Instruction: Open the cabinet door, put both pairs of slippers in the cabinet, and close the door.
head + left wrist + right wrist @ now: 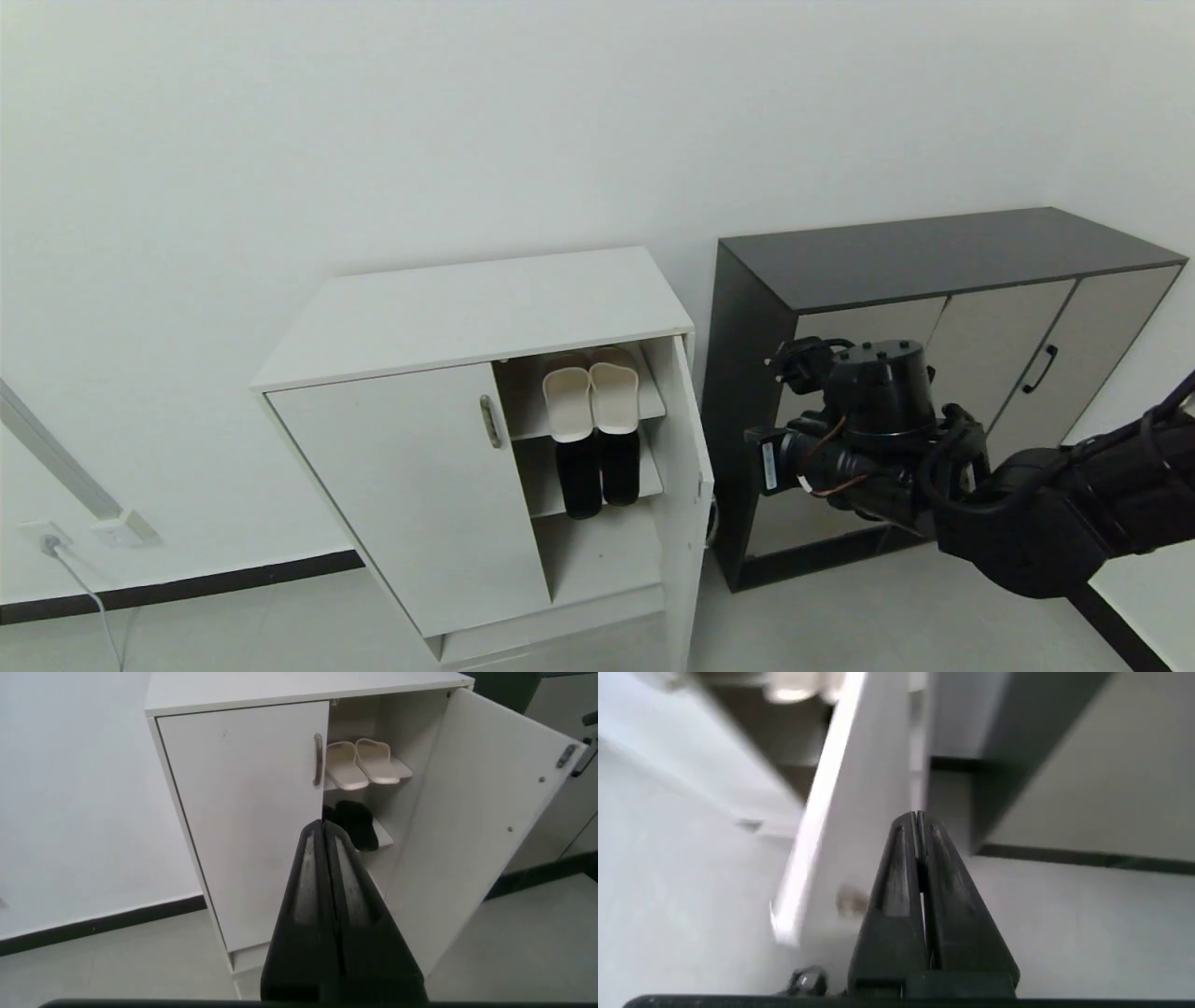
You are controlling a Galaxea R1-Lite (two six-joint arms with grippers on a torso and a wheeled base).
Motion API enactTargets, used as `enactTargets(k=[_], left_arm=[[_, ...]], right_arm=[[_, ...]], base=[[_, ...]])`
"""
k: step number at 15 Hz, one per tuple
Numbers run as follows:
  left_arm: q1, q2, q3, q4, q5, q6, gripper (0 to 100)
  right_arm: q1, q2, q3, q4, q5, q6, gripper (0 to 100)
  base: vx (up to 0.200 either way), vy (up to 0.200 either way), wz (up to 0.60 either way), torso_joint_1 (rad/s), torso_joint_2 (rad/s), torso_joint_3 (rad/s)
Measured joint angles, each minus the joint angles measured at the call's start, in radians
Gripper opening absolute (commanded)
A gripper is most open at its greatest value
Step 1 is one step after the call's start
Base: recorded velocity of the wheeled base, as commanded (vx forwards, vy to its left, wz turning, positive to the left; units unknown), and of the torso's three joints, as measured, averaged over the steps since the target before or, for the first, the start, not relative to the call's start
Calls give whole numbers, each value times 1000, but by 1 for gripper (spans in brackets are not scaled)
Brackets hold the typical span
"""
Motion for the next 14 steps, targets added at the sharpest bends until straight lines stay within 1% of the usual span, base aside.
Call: enactTargets(k=[3,5,7,12,14], left_arm=[[0,0,0,0,0,0,0],[0,0,0,0,0,0,0],[-1,0,0,0,0,0,0],[1,0,0,-1,0,0,0],[-1,0,0,0,0,0,0]], right_arm=[[12,-25,33,-24,2,-20,0],[26,-27,56,-70,1,-23,0],[34,-27,80,-104,3,-36,0],[39,-31,101,-114,13,-43,0],[40,-30,109,-121,13,-46,0]], base=[[0,0,0,0,0,0],[0,0,0,0,0,0],[0,0,600,0,2,0],[0,0,600,3,1,0],[0,0,0,0,0,0]])
